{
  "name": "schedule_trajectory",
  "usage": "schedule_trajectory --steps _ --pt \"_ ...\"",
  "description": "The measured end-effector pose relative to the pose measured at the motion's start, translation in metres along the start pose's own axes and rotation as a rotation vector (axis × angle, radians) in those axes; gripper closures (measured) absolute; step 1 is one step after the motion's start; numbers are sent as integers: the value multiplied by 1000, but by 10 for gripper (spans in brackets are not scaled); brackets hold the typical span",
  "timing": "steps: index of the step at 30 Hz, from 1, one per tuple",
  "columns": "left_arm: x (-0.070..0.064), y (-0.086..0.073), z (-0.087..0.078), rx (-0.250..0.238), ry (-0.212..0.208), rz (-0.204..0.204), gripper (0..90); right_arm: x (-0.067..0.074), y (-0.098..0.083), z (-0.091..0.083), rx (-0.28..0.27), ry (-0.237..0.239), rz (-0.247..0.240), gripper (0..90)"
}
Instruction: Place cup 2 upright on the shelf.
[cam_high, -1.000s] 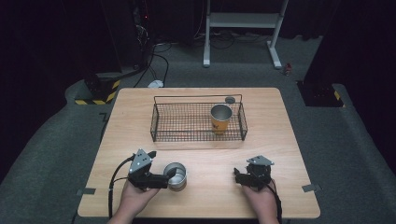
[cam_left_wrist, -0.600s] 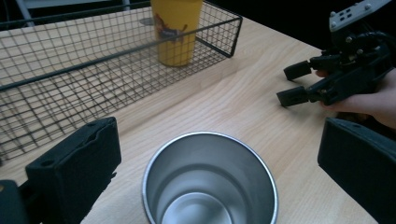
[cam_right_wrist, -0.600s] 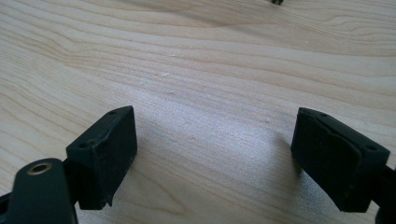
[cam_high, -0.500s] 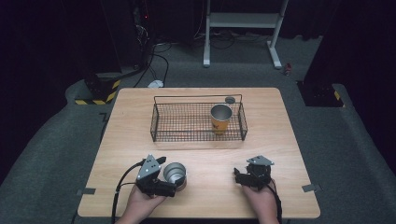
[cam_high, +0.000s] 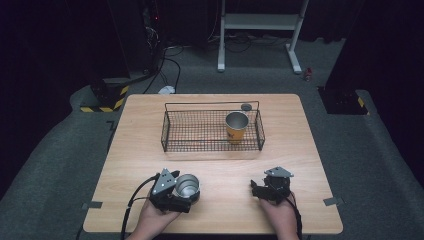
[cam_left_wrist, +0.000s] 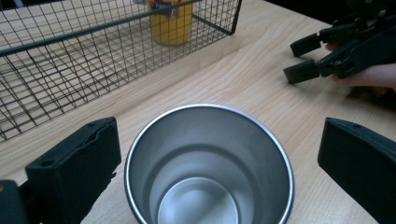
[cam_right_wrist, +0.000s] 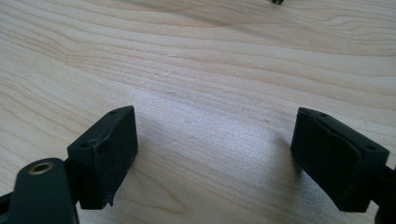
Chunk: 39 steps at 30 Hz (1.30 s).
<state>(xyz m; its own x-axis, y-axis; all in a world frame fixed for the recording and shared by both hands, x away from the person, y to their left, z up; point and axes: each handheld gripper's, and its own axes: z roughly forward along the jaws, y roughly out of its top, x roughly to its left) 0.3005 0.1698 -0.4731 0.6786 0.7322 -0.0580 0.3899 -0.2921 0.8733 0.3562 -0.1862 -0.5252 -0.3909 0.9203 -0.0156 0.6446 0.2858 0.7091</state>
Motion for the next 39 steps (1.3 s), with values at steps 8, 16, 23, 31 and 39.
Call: schedule_trajectory --steps 8,16,23,31,39 --pt "2 -9 2 25 4 -15 0 0 0 0 2 1 3 146" --pt "3 -16 5 53 -1 -15 5 0 0 0 0 2 -2 146" --pt "3 -21 11 77 -1 -28 6 0 0 0 -1 3 -3 146" --pt "5 -23 13 75 5 -22 6 0 0 0 -1 3 -3 146" --pt "2 -25 12 37 12 -17 129 0 0 0 0 4 -3 147"
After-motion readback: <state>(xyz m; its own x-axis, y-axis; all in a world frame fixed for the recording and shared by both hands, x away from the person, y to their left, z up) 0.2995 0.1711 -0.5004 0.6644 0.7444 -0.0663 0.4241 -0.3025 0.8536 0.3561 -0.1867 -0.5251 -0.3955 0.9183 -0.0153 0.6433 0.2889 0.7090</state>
